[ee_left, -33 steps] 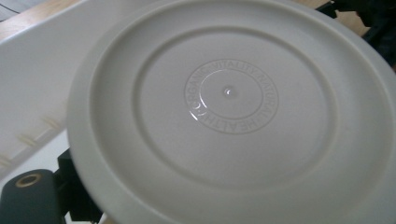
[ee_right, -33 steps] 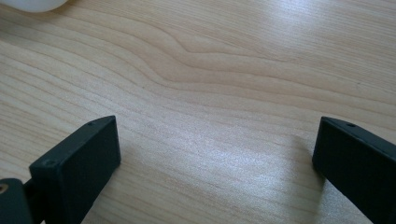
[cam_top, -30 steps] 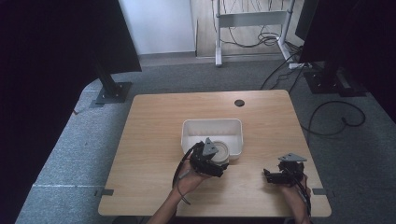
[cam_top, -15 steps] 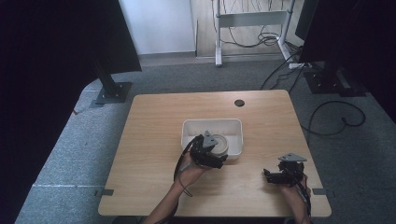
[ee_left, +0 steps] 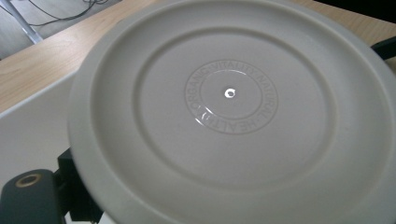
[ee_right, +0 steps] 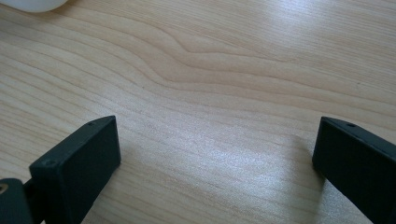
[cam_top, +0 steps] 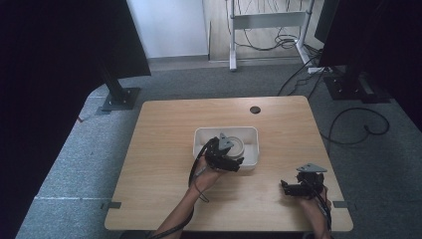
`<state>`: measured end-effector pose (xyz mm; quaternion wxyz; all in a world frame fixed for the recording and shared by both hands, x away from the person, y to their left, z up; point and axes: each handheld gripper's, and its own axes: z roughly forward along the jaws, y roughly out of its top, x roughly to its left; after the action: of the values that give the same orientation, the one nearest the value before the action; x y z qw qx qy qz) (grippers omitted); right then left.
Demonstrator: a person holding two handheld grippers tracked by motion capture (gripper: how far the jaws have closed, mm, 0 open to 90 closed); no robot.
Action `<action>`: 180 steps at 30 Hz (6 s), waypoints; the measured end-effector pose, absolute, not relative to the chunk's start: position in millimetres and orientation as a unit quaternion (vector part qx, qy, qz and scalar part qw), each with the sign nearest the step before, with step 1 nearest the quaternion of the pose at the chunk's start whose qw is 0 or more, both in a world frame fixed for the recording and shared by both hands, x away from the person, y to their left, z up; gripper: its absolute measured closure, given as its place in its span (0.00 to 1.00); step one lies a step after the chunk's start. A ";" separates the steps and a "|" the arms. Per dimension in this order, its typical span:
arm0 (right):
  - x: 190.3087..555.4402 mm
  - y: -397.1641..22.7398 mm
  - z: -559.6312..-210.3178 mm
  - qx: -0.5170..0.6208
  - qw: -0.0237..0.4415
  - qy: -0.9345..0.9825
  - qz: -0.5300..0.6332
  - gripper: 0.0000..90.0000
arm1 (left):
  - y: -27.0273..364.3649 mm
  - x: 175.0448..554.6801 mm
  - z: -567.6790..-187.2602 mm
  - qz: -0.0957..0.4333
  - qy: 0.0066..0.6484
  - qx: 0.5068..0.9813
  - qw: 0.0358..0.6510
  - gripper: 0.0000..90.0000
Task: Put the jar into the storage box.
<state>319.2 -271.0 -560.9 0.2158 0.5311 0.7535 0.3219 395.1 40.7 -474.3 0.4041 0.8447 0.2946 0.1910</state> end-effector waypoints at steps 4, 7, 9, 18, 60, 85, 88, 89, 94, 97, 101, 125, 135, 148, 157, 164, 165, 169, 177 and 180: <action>319.2 -271.0 -560.9 0.531 0.216 0.753 0.322 0.01 | 37.9 398.9 -476.9 0.196 0.297 0.845 0.399 0.12; 319.2 -271.0 -560.9 0.531 0.216 0.753 0.322 0.01 | 34.4 402.8 -480.2 0.201 0.301 0.844 0.395 0.12; 319.2 -271.0 -560.9 0.531 0.216 0.754 0.322 0.01 | 31.2 405.7 -482.9 0.205 0.304 0.843 0.393 0.12; 319.2 -271.0 -560.9 0.531 0.216 0.753 0.322 0.01 | 24.4 412.1 -495.0 0.216 0.320 0.837 0.387 0.12; 319.2 -270.8 -561.0 0.529 0.215 0.755 0.323 0.01 | 23.3 426.3 -522.0 0.170 0.380 0.831 0.369 0.04; 319.2 -270.8 -561.0 0.529 0.215 0.755 0.323 0.01 | 36.0 410.1 -507.8 0.191 0.353 0.834 0.380 0.05; 319.2 -270.8 -561.0 0.529 0.215 0.755 0.323 0.01 | 38.7 409.1 -508.0 0.189 0.354 0.833 0.382 0.05; 319.2 -270.8 -561.0 0.529 0.215 0.755 0.323 0.01 | 39.5 408.7 -507.9 0.189 0.354 0.833 0.382 0.05; 319.2 -270.8 -561.0 0.529 0.215 0.755 0.323 0.01 | 43.1 405.7 -507.1 0.185 0.350 0.833 0.385 0.05; 319.2 -270.8 -561.0 0.529 0.215 0.755 0.323 0.01 | 45.5 403.1 -506.5 0.185 0.346 0.835 0.386 0.05; 319.2 -270.8 -561.0 0.529 0.215 0.755 0.323 0.01 | 49.4 400.5 -505.5 0.183 0.345 0.834 0.391 0.06; 319.2 -270.8 -561.0 0.529 0.215 0.755 0.323 0.01 | 67.9 385.9 -499.9 0.173 0.334 0.828 0.416 0.08; 319.2 -270.8 -561.0 0.528 0.215 0.755 0.323 0.01 | 72.1 377.7 -497.7 0.170 0.319 0.830 0.425 0.08; 319.2 -270.8 -561.0 0.528 0.215 0.755 0.323 0.01 | 79.9 370.3 -500.0 0.163 0.309 0.835 0.426 0.08; 319.2 -270.8 -561.0 0.528 0.215 0.755 0.323 0.01 | 89.3 365.8 -501.2 0.160 0.308 0.836 0.425 0.08; 319.2 -270.7 -561.0 0.528 0.215 0.755 0.323 0.01 | 98.2 361.3 -501.1 0.159 0.308 0.835 0.427 0.08; 319.2 -270.7 -561.0 0.528 0.215 0.755 0.323 0.01 | 98.2 361.3 -501.1 0.159 0.308 0.835 0.427 0.08; 319.2 -270.7 -560.9 0.528 0.215 0.755 0.323 0.01 | 101.9 358.9 -500.3 0.158 0.307 0.834 0.431 0.08; 319.2 -270.7 -560.9 0.528 0.215 0.755 0.323 0.01 | 109.7 353.9 -498.6 0.156 0.307 0.830 0.438 0.08; 319.2 -270.7 -560.9 0.528 0.215 0.755 0.323 0.01 | 112.9 352.5 -498.5 0.156 0.308 0.830 0.439 0.08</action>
<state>319.2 -270.7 -560.9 0.2150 0.5282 0.7553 0.3231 352.5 112.9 -498.5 0.4387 0.8299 0.3075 0.1560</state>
